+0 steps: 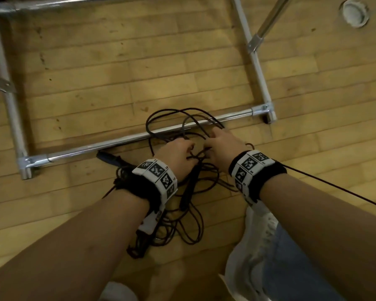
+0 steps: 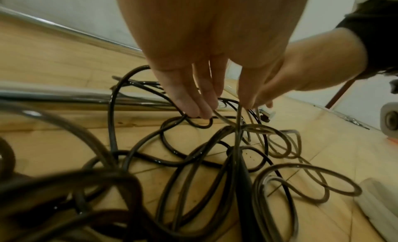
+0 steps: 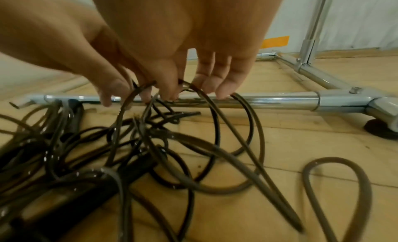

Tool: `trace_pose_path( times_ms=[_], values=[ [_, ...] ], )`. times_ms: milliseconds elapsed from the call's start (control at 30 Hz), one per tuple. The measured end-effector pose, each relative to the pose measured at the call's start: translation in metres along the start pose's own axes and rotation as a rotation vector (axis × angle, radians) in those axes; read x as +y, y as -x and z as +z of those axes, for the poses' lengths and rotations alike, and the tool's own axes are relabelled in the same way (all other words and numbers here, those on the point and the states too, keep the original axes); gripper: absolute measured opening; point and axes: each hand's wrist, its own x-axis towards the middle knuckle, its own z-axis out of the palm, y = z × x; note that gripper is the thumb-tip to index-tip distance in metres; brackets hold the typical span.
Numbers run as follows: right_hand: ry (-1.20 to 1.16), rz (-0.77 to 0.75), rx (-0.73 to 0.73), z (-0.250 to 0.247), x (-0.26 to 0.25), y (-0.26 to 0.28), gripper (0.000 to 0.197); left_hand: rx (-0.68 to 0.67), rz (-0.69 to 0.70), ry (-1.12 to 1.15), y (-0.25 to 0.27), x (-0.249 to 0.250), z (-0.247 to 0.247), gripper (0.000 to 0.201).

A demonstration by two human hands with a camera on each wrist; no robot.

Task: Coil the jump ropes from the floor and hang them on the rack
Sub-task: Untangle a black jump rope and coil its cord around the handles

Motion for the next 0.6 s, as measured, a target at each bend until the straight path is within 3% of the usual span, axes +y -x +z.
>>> trace_pose_path(
  times_ms=[67, 200, 367, 467, 600],
  values=[
    [-0.126, -0.046, 0.102, -0.015, -0.005, -0.001, 0.021, 0.052, 0.003, 0.063, 0.000, 0.004, -0.003, 0.007],
    [-0.298, -0.004, 0.207, -0.070, -0.024, 0.002, 0.019, 0.211, -0.035, 0.264, 0.007, 0.015, -0.035, 0.007],
    [-0.442, -0.082, 0.435, -0.151, -0.062, 0.035, 0.017, 0.295, -0.041, 0.351, 0.048, 0.035, -0.095, 0.019],
    [-0.478, -0.201, 0.543, -0.200, -0.093, 0.071, 0.021, 0.326, -0.039, 0.400, 0.085, 0.055, -0.133, 0.011],
    [-0.573, -0.344, 0.651, -0.254, -0.137, 0.127, 0.028, 0.392, 0.034, 0.422, 0.135, 0.095, -0.186, 0.034]
  ],
)
